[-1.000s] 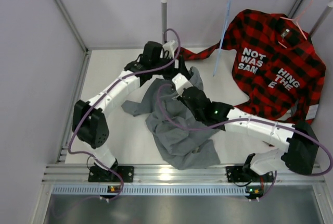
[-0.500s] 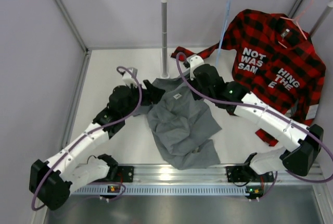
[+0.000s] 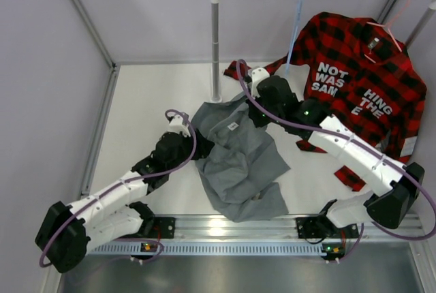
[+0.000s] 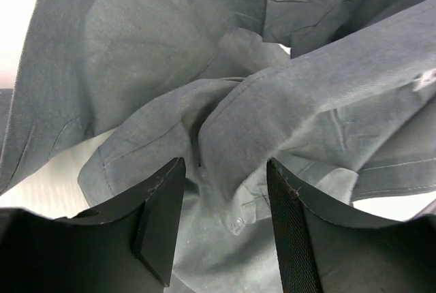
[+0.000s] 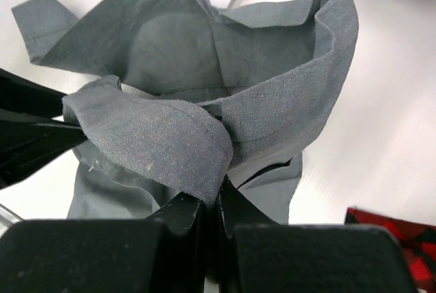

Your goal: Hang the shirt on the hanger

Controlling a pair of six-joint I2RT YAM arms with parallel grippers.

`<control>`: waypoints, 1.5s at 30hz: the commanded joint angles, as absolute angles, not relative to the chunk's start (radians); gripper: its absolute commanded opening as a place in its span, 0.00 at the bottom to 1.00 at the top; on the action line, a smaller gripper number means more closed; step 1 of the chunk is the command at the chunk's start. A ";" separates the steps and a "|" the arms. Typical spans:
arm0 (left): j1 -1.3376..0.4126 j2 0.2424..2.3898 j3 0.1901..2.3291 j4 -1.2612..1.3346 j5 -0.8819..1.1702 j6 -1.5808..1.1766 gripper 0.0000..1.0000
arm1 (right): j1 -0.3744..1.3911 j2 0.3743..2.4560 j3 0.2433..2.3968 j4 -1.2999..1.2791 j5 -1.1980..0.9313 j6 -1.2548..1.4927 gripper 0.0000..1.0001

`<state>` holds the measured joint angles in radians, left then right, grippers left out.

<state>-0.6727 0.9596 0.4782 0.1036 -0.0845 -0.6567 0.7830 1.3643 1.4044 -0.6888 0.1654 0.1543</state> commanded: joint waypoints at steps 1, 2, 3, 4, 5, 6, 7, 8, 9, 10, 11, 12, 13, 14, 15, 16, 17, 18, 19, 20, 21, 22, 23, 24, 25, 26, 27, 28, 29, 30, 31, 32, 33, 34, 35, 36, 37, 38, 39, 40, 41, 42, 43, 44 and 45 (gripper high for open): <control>-0.689 0.983 0.479 0.202 -0.132 -0.664 0.56 | 0.773 1.361 1.480 -0.696 0.135 0.170 0.01; -0.692 0.991 0.477 0.202 -0.132 -0.664 0.55 | 0.772 1.359 1.485 -0.695 0.127 0.172 0.01; -0.692 1.005 0.474 0.225 -0.130 -0.663 0.49 | 0.772 1.356 1.494 -0.696 0.120 0.178 0.01; -0.692 1.009 0.471 0.238 -0.123 -0.666 0.25 | 0.773 1.350 1.499 -0.693 0.097 0.181 0.01; -0.692 1.011 0.460 0.254 -0.117 -0.669 0.14 | 0.773 1.347 1.503 -0.687 0.084 0.184 0.01; -0.692 1.012 0.456 0.293 -0.106 -0.672 0.03 | 0.773 1.336 1.515 -0.672 0.069 0.192 0.00; -0.692 1.009 0.456 0.298 -0.089 -0.670 0.00 | 0.773 1.330 1.523 -0.661 0.060 0.198 0.00; -0.692 1.003 0.468 0.296 -0.086 -0.666 0.00 | 0.773 1.322 1.529 -0.652 0.052 0.201 0.00; -0.692 0.988 0.485 0.284 -0.087 -0.648 0.00 | 0.773 1.310 1.552 -0.637 0.051 0.218 0.00; -0.692 0.938 0.511 0.206 -0.116 -0.635 0.00 | 0.773 1.304 1.566 -0.632 0.051 0.225 0.00; -0.692 0.905 0.549 0.142 -0.145 -0.615 0.00 | 0.773 1.296 1.578 -0.626 0.048 0.233 0.00; -0.692 0.870 0.672 0.064 -0.185 -0.570 0.00 | 0.773 1.280 1.615 -0.621 0.043 0.250 0.00; -0.690 0.839 0.754 -0.107 -0.236 -0.545 0.00 | 0.779 1.272 1.638 -0.623 0.041 0.256 0.00; -0.690 0.815 0.853 -0.192 -0.341 -0.482 0.00 | 0.784 1.267 1.696 -0.626 0.040 0.267 0.00; -0.689 0.825 1.094 -0.277 -0.389 -0.450 0.00 | 0.798 1.258 1.738 -0.644 0.052 0.271 0.00; -0.689 0.883 1.230 -0.431 -0.425 -0.416 0.00 | 0.811 1.256 1.774 -0.653 0.064 0.276 0.00; -0.689 0.925 1.371 -0.493 -0.464 -0.364 0.00 | 0.821 1.255 1.816 -0.658 0.078 0.279 0.00; -0.689 0.968 1.634 -0.538 -0.468 -0.341 0.00 | 0.830 1.258 1.892 -0.663 0.096 0.285 0.00; -0.689 1.015 1.764 -0.573 -0.462 -0.321 0.00 | 0.839 1.261 1.931 -0.676 0.103 0.287 0.00; -0.689 1.132 1.901 -0.651 -0.462 -0.292 0.00 | 0.841 1.270 2.009 -0.689 0.112 0.301 0.00; -0.690 1.200 2.203 -0.704 -0.459 -0.279 0.00 | 0.853 1.282 2.041 -0.702 0.142 0.308 0.00; -0.689 1.276 2.365 -0.762 -0.453 -0.264 0.00 | 0.862 1.285 2.061 -0.713 0.161 0.317 0.00; -0.690 1.408 2.511 -0.844 -0.439 -0.230 0.00 | 0.871 1.276 2.072 -0.715 0.188 0.340 0.00; -0.689 1.448 2.665 -0.853 -0.433 -0.210 0.00 | 0.903 1.266 2.062 -0.712 0.265 0.351 0.00; -0.689 1.460 2.660 -0.841 -0.437 -0.195 0.00 | 0.928 1.249 2.036 -0.704 0.314 0.357 0.00; -0.689 1.454 2.617 -0.789 -0.446 -0.174 0.00 | 0.949 1.221 1.934 -0.642 0.362 0.374 0.00; -0.689 1.407 2.550 -0.757 -0.455 -0.160 0.00 | 0.984 1.163 1.868 -0.600 0.414 0.386 0.00; -0.689 1.381 2.474 -0.727 -0.468 -0.152 0.00 | 0.995 1.137 1.806 -0.562 0.417 0.408 0.00; -0.689 1.361 2.344 -0.707 -0.491 -0.141 0.00 | 1.006 1.109 1.675 -0.487 0.414 0.455 0.00; -0.689 1.348 2.301 -0.707 -0.521 -0.138 0.00 | 1.037 1.065 1.607 -0.453 0.405 0.481 0.00; -0.690 1.348 2.274 -0.722 -0.596 -0.138 0.00 | 1.058 1.043 1.544 -0.413 0.405 0.506 0.00; -0.689 1.353 2.241 -0.744 -0.633 -0.149 0.00 | 1.078 1.022 1.410 -0.364 0.405 0.549 0.00; -0.689 1.359 2.226 -0.788 -0.668 -0.159 0.00 | 1.122 0.990 1.349 -0.282 0.420 0.570 0.00; -0.689 1.359 2.212 -0.810 -0.736 -0.175 0.00 | 1.146 0.977 1.294 -0.235 0.428 0.587 0.00; -0.689 1.352 2.192 -0.821 -0.764 -0.211 0.00 | 1.163 0.973 1.213 -0.201 0.436 0.618 0.00; -0.689 1.335 2.125 -0.821 -0.791 -0.231 0.00 | 1.186 0.973 1.183 -0.155 0.436 0.633 0.00; -0.689 1.303 2.094 -0.819 -0.825 -0.251 0.00 | 1.193 0.977 1.161 -0.135 0.422 0.644 0.00; -0.689 1.284 2.067 -0.819 -0.881 -0.280 0.00 | 1.195 0.991 1.138 -0.124 0.404 0.675 0.00; -0.689 1.269 2.024 -0.819 -0.905 -0.294 0.00 | 1.201 1.017 1.126 -0.098 0.364 0.686 0.00; -0.689 1.250 2.004 -0.819 -0.917 -0.304 0.00 | 1.201 1.029 1.112 -0.066 0.332 0.690 0.00; -0.689 1.215 1.985 -0.819 -0.929 -0.317 0.00 | 1.201 1.063 1.105 -0.045 0.287 0.683 0.03; -0.689 1.192 1.965 -0.818 -0.919 -0.322 0.00 | 1.200 1.080 1.118 -0.046 0.235 0.672 0.11; -0.689 1.169 1.916 -0.809 -0.902 -0.327 0.00 | 1.198 1.089 1.132 -0.078 0.213 0.646 0.15; -0.689 1.148 1.892 -0.808 -0.879 -0.328 0.00 | 1.197 1.092 1.149 -0.092 0.197 0.581 0.21; -0.689 1.111 1.867 -0.810 -0.839 -0.327 0.00 | 1.183 1.079 1.149 -0.109 0.172 0.554 0.35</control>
